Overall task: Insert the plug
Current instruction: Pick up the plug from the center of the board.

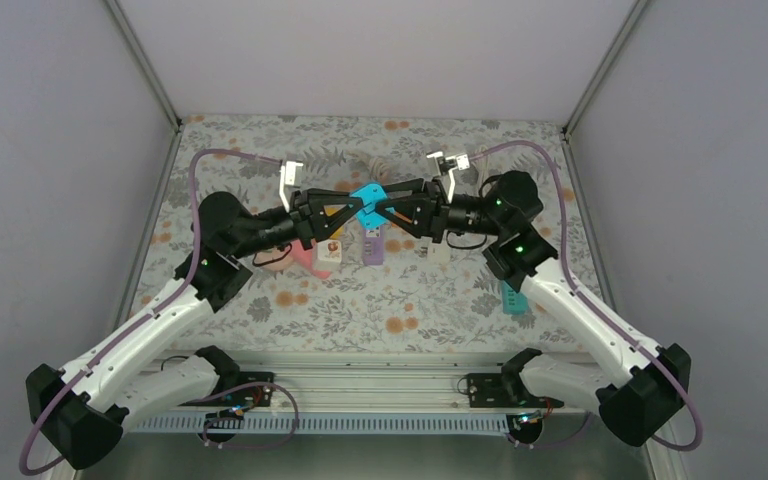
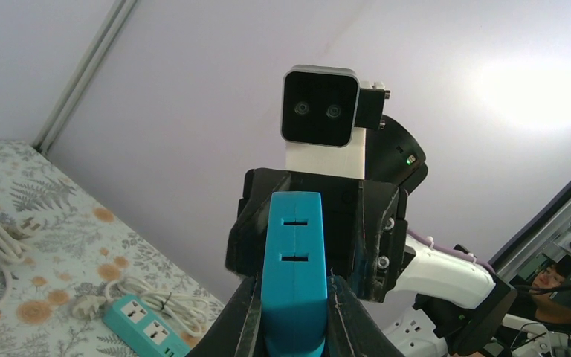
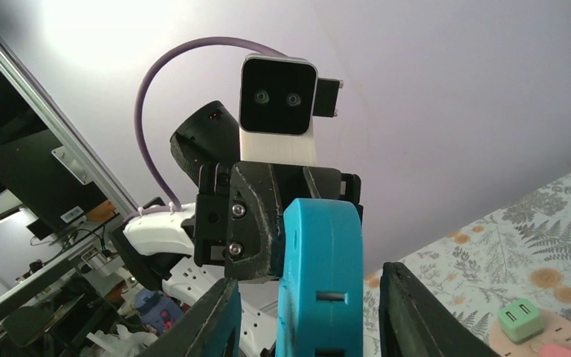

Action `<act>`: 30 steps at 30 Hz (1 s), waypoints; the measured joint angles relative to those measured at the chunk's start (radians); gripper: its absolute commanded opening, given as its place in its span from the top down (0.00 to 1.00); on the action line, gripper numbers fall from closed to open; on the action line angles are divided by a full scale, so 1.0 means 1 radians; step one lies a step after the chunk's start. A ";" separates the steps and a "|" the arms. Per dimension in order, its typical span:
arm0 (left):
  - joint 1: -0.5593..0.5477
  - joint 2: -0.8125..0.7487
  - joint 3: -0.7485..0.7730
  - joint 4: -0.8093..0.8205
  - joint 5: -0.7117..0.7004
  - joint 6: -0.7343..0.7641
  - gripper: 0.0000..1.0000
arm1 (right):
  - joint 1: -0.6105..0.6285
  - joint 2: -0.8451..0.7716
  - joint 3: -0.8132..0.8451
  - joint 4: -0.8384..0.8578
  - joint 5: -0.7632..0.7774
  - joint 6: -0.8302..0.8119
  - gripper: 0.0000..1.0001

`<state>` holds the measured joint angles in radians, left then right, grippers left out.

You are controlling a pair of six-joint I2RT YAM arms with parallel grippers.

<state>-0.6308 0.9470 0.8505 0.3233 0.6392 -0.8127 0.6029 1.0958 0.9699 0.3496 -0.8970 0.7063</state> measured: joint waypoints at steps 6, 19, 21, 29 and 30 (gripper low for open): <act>0.000 0.000 0.000 -0.005 0.008 -0.005 0.93 | 0.000 0.031 0.009 -0.023 -0.065 -0.022 0.58; 0.001 0.000 0.042 -0.070 0.028 0.018 0.93 | 0.019 0.107 0.095 -0.111 -0.123 -0.089 0.73; 0.001 0.002 0.046 -0.081 0.028 0.024 0.93 | 0.020 0.112 0.097 -0.113 -0.131 -0.093 0.73; 0.001 0.025 0.064 -0.109 0.051 0.040 0.93 | 0.025 0.125 0.100 -0.125 -0.166 -0.105 0.86; 0.002 0.027 0.065 -0.113 0.052 0.042 0.93 | 0.025 0.128 0.101 -0.127 -0.171 -0.107 0.91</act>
<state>-0.6292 0.9741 0.9154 0.2104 0.6914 -0.7704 0.6281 1.2236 1.0710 0.2222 -1.0676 0.5991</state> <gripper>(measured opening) 0.157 0.208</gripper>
